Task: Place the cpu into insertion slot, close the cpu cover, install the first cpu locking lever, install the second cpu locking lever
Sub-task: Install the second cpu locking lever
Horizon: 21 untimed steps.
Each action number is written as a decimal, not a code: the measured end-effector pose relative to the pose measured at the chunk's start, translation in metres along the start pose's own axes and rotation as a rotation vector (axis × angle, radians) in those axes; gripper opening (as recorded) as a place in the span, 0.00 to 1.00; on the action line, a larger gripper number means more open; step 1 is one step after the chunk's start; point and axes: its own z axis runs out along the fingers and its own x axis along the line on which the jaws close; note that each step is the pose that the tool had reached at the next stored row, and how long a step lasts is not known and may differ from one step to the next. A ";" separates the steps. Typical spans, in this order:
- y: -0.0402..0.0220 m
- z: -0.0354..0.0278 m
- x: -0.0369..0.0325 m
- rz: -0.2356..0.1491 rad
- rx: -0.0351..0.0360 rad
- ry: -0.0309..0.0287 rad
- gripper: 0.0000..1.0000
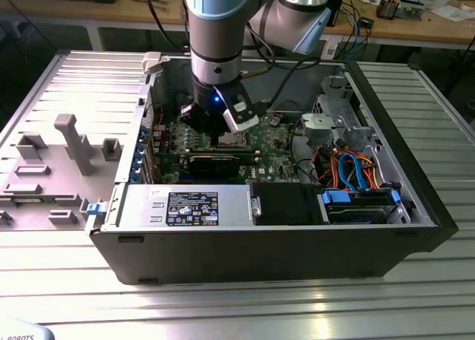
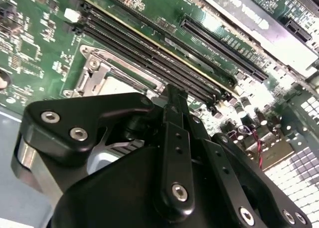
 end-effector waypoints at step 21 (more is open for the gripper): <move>-0.0038 0.0209 0.0046 -0.011 -0.0252 0.0166 0.11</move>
